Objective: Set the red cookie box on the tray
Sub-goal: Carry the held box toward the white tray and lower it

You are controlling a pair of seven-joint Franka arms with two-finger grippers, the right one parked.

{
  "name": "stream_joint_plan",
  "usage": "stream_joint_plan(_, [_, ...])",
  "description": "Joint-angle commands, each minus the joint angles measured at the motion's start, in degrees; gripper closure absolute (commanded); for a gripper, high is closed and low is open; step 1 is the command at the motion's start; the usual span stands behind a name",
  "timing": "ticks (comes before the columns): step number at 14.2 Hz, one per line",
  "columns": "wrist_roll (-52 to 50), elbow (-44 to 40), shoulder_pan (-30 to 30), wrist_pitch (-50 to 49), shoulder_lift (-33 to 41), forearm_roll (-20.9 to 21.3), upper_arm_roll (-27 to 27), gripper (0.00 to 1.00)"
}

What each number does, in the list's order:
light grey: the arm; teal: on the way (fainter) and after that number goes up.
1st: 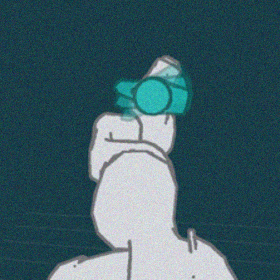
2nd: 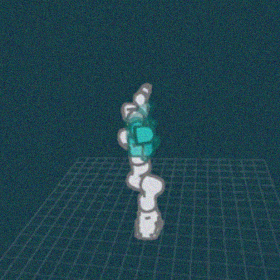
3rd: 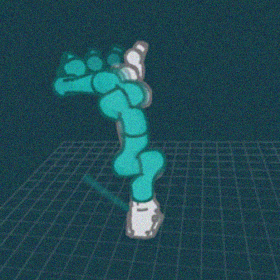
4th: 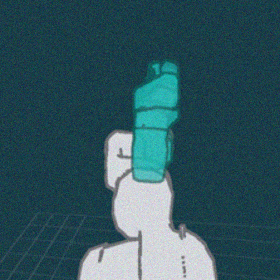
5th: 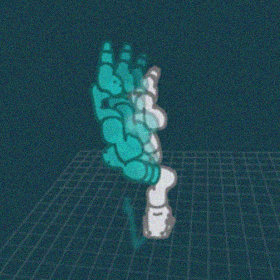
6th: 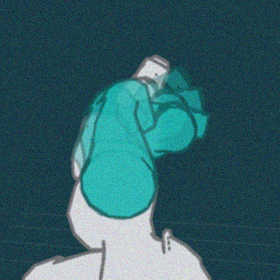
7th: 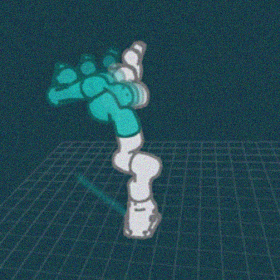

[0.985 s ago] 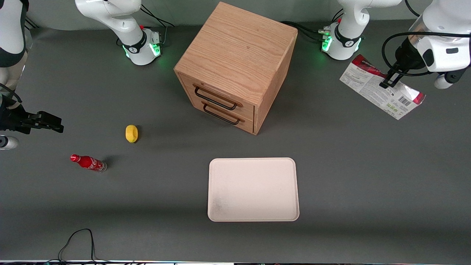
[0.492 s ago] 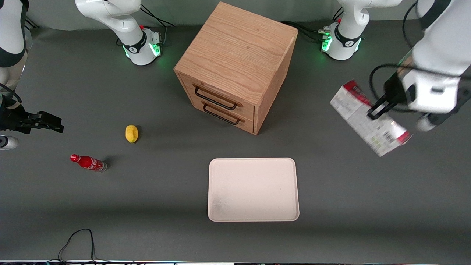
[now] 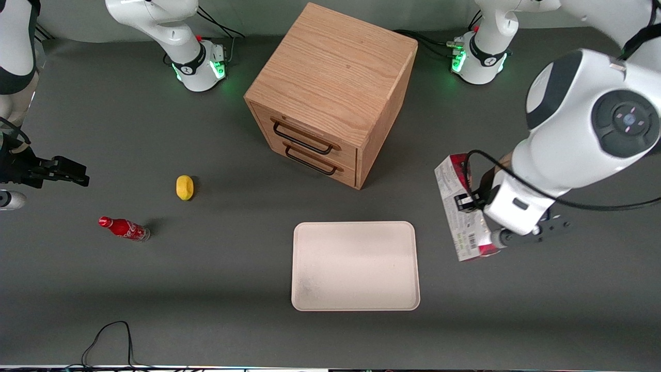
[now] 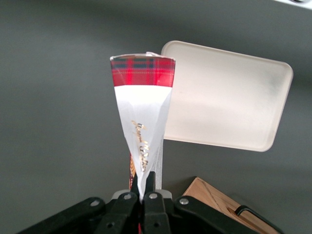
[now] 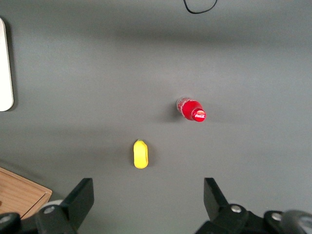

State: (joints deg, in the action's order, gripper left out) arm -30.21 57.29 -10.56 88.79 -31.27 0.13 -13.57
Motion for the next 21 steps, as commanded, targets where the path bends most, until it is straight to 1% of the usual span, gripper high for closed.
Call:
stream_joint_plan(1, [5.15, -6.05, -4.71, -0.47, -3.54, 1.8, 0.81, 1.0])
stream_joint_plan(2, [5.25, -6.05, -5.6, 0.15, -3.62, 3.11, 0.91, 1.0])
stream_joint_plan(4, [5.25, -5.87, -5.79, 1.29, -3.89, 3.74, 0.91, 1.0])
stream_joint_plan(7, [7.7, -5.43, -5.35, 5.5, -7.74, 4.0, 1.0, 1.0])
stream_joint_plan(10, [7.97, -4.29, -5.7, 10.94, -12.92, 6.63, 0.91, 1.0])
stream_joint_plan(12, [7.97, -3.24, -5.88, 13.94, -15.39, 7.51, 0.91, 1.0])
stream_joint_plan(14, [7.97, -2.88, -5.97, 17.1, -17.85, 7.78, 0.91, 1.0])
stream_joint_plan(21, [7.53, -2.8, -6.32, 22.74, -24.1, 7.96, 0.91, 1.0])
